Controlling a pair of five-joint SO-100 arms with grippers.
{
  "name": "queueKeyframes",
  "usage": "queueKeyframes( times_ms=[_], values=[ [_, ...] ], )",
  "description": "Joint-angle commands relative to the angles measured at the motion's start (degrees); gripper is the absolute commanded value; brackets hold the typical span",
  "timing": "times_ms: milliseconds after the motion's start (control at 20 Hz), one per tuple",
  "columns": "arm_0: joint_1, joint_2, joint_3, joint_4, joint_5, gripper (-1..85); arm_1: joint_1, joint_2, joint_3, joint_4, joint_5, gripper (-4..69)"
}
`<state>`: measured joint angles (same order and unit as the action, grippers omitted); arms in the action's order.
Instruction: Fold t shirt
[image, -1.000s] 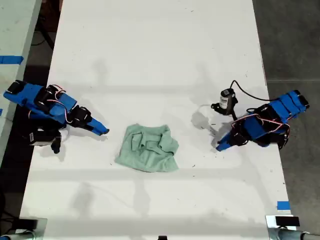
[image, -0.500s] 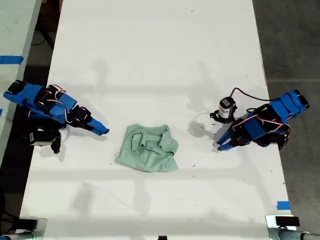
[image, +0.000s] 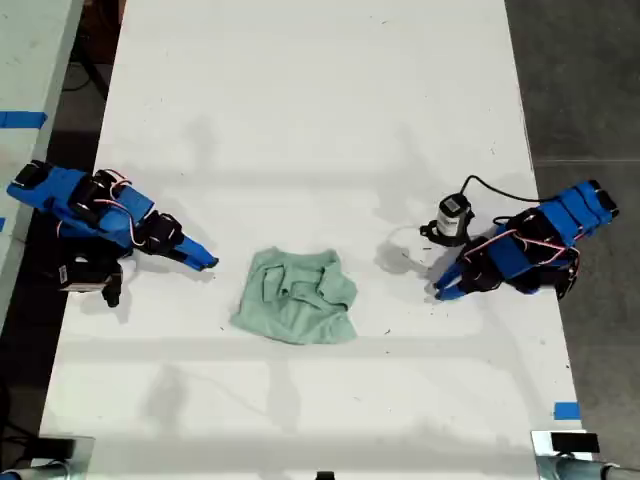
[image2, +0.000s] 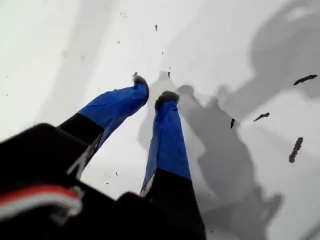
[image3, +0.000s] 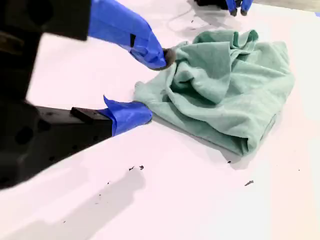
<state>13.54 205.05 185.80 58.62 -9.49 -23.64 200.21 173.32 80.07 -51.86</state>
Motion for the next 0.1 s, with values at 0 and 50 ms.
queueKeyframes(
  times_ms=[0,50],
  values=[
    [0.3,-0.1,2.6,0.2,0.4,14.6,-0.2,0.4,4.0,-1.8,-1.1,6.1],
    [0.3,-0.1,2.6,0.2,0.4,14.6,-0.2,0.4,4.0,-1.8,-1.1,6.0]
  ],
)
